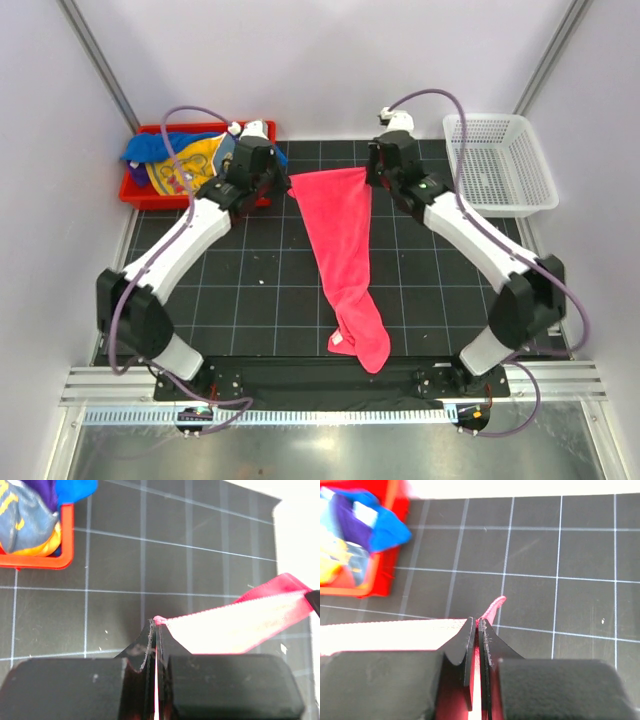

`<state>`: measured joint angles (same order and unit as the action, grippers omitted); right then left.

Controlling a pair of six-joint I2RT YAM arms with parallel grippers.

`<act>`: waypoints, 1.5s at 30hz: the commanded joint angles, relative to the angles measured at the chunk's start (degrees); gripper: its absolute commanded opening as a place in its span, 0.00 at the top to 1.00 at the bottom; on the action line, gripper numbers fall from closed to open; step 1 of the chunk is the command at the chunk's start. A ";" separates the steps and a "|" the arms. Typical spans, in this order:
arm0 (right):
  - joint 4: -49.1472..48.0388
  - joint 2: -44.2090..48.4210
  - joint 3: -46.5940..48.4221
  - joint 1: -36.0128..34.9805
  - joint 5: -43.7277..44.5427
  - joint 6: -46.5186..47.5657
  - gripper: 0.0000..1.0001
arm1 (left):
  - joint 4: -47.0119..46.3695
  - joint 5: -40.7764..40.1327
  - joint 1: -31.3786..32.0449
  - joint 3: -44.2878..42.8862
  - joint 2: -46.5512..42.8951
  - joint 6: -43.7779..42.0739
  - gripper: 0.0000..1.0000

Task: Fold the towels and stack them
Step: Flatten out the crumpled towel

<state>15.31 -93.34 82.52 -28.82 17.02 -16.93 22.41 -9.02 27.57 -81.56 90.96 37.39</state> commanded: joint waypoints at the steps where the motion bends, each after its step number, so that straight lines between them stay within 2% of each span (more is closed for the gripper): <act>1: 1.64 9.47 -2.70 -0.36 0.12 -2.23 0.99 | 4.91 1.55 1.95 -1.06 -7.62 -4.25 1.00; 6: 5.77 22.11 -6.93 -3.17 1.00 -5.47 0.99 | 10.00 2.16 7.84 -0.62 -18.68 -5.48 1.00; 12: 11.31 34.25 -8.25 -7.12 0.13 -9.96 0.99 | 16.51 -1.36 16.27 -0.36 -30.55 -4.79 1.00; 19: 17.20 42.53 -4.13 -8.36 -6.89 -13.92 0.99 | 16.78 5.40 18.39 1.85 -41.02 -1.88 1.00; 24: 20.81 44.38 2.46 -8.36 -11.21 -15.32 0.99 | 15.73 14.19 18.39 -0.79 -43.41 -1.00 1.00; 31: 20.99 43.07 9.14 -8.36 -18.31 -16.82 0.99 | 13.36 19.64 18.31 -5.97 -43.32 0.32 1.00; 37: 22.21 36.92 19.50 -8.36 -22.11 -17.70 0.99 | 12.92 19.65 18.39 -14.66 -39.72 0.93 1.00; 45: 25.38 31.03 31.29 -8.36 -21.76 -17.00 0.99 | 12.92 17.19 18.39 -22.50 -35.68 0.41 1.00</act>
<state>39.72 -61.56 109.73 -37.69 -5.30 -34.28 36.73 8.73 46.33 -100.66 54.54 38.44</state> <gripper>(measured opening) 0.101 0.010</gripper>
